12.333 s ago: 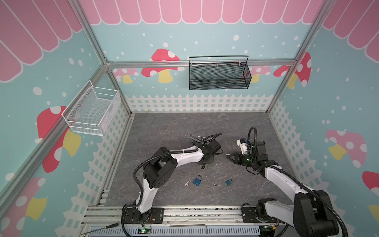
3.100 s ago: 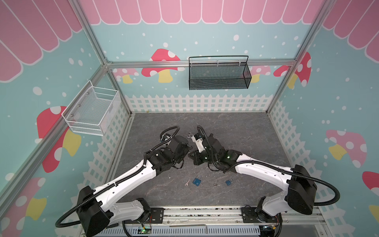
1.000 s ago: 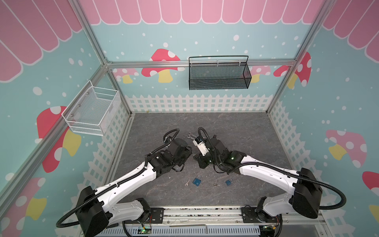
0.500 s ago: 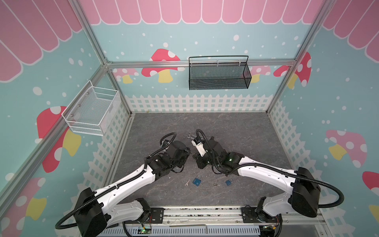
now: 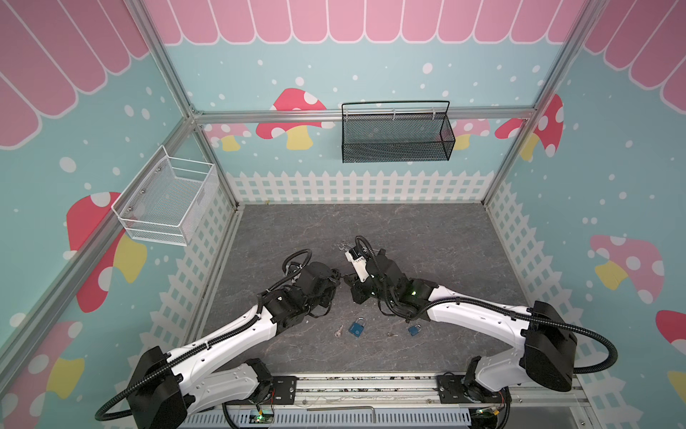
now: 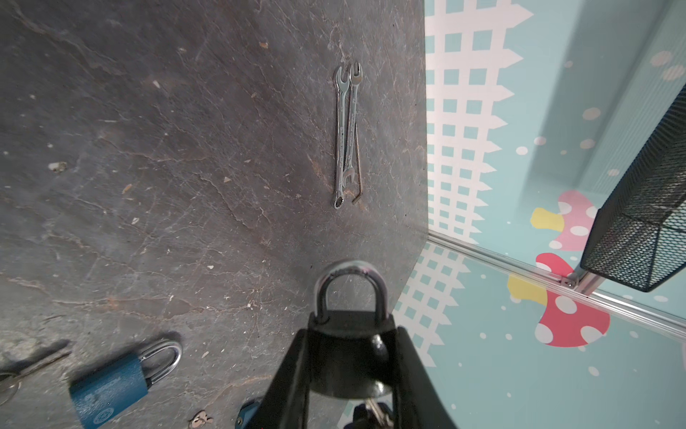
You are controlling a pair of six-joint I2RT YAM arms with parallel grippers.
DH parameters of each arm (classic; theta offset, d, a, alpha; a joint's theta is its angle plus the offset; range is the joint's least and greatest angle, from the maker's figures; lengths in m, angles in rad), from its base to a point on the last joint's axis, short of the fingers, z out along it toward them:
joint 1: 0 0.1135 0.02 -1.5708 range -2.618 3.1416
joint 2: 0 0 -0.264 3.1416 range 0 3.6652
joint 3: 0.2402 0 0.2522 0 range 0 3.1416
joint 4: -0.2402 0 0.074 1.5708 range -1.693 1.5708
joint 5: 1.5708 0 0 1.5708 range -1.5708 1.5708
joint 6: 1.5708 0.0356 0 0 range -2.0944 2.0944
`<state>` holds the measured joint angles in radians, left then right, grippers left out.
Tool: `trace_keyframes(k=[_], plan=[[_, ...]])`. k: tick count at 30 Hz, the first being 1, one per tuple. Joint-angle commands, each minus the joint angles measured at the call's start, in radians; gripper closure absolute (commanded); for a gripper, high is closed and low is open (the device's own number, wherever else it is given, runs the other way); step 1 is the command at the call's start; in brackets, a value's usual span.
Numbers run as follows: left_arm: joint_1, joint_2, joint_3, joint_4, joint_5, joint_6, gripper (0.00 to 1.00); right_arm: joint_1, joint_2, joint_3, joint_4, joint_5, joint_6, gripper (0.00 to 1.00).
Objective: Unlock with the key
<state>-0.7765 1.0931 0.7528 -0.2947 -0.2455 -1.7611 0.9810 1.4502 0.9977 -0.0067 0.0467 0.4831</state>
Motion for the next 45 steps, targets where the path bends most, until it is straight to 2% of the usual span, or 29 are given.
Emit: trace_keyframes(k=[1,7,12,20,31,37,45], plan=[[-0.047,-0.022,-0.025,0.036,0.129,-0.048,1.00,0.034,-0.022,-0.005,0.301,-0.050,0.028,1.00],[-0.020,-0.027,-0.018,0.080,0.114,-0.067,1.00,0.054,-0.024,-0.022,0.292,-0.012,0.018,1.00],[-0.018,-0.054,-0.011,0.079,0.057,-0.091,1.00,0.083,-0.018,-0.037,0.293,0.049,0.002,1.00],[-0.015,-0.066,0.002,0.100,0.001,-0.117,1.00,0.089,-0.016,-0.060,0.344,0.034,-0.006,1.00],[-0.009,-0.080,0.011,0.129,-0.015,-0.123,1.00,0.092,-0.019,-0.095,0.376,0.027,-0.038,1.00],[0.006,-0.107,-0.006,0.148,-0.027,-0.142,1.00,0.105,-0.021,-0.131,0.436,0.047,-0.071,1.00],[0.016,-0.124,0.031,0.093,-0.109,-0.115,1.00,0.132,-0.027,-0.133,0.431,0.112,-0.098,1.00]])
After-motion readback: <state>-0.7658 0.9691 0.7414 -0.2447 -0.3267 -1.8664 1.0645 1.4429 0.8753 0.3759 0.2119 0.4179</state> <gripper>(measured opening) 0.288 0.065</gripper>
